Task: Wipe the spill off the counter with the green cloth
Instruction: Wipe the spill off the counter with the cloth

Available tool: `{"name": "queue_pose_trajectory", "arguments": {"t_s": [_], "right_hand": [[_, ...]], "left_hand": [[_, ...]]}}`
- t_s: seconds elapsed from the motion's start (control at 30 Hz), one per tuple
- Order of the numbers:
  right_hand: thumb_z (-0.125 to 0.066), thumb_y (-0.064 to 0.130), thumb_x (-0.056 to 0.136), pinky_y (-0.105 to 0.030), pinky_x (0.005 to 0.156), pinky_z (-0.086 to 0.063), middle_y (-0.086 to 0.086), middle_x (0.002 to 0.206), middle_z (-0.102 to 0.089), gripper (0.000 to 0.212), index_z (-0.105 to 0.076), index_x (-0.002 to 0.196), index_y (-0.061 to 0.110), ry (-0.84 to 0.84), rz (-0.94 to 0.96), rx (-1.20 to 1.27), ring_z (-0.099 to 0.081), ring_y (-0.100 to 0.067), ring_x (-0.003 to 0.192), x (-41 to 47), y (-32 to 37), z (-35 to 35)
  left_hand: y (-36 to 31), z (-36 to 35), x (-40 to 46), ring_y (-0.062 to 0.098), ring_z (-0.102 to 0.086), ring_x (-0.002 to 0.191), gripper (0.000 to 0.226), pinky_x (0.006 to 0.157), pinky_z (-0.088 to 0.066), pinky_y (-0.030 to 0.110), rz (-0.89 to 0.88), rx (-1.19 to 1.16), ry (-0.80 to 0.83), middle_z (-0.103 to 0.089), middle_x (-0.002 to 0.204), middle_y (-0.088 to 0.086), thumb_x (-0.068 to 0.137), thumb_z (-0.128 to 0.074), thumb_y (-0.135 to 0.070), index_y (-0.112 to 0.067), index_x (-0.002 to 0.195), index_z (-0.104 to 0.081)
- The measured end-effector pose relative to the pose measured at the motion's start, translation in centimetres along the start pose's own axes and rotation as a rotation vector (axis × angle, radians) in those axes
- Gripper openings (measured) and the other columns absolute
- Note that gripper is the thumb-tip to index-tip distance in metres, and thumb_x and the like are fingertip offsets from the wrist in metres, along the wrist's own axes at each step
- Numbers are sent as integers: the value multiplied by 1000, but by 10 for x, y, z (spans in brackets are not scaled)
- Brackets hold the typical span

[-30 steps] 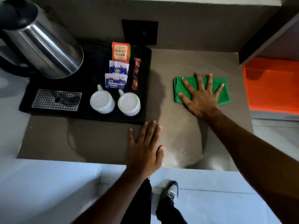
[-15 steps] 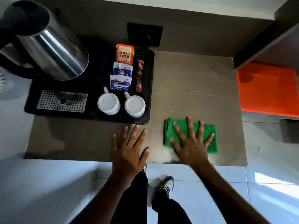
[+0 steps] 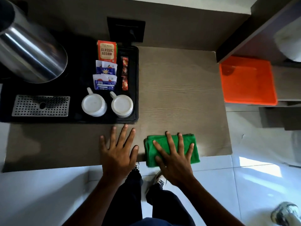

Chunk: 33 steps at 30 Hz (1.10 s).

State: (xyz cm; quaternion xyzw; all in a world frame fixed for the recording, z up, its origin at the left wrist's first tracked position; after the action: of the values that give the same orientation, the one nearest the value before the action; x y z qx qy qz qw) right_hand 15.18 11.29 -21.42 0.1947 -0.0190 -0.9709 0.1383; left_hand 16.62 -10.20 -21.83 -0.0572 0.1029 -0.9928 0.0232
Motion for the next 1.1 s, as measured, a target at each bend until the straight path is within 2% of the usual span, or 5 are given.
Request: {"name": "queue_pose_trajectory", "arguments": {"t_s": [0.23,0.43,0.8,0.93,1.1], "right_hand": [[-10,73,95,-84,102,16,0,171,11,60,4,151,60,-58,-215,171,19,-50,151,128,29,45],[-16,74,96,-84,107,3,3,172,1,61,-3,153,59,-57,-103,73,5,-46,154,59,12,19],[-2,75,94,-84,108,-7,0,171,12,62,10,152,58,-26,-436,167,14,-47,153,-12,-107,0],[-17,74,96,-87,105,-3,-1,172,-4,61,-10,154,58,-45,-282,144,2,-52,152,9,-87,7],[-21,75,93,-85,107,2,4,172,-2,62,-14,153,58,-116,-136,82,-1,-51,152,105,-147,54]], "left_hand": [[2,-4,-2,30,-22,159,65,122,-14,66,16,17,12,-34,169,-1,101,-44,-53,-35,161,-31],[1,-8,-4,32,-18,160,65,124,-11,68,36,20,53,-28,171,2,102,-37,-50,-31,163,-27],[-112,-28,44,31,-11,161,72,124,-1,67,-30,-88,324,-16,175,6,98,-37,-51,-29,164,-22],[-117,-26,71,36,-26,157,66,122,-20,71,-63,-62,303,-30,170,9,97,-36,-50,-27,159,-39],[-152,-40,119,42,-19,158,67,121,-9,74,-17,-41,348,-23,172,9,97,-36,-48,-30,161,-32]]}}
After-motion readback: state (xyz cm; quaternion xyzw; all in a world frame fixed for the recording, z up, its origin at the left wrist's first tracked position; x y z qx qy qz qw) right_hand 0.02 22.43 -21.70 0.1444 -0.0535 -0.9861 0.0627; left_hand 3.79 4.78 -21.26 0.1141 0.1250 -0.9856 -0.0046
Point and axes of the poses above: each hand's wrist, its own x-axis towards the middle knuckle, its own z-axis out of the back of the hand, y = z × x, the point moved 8 cm from there along x, towards the middle knuckle
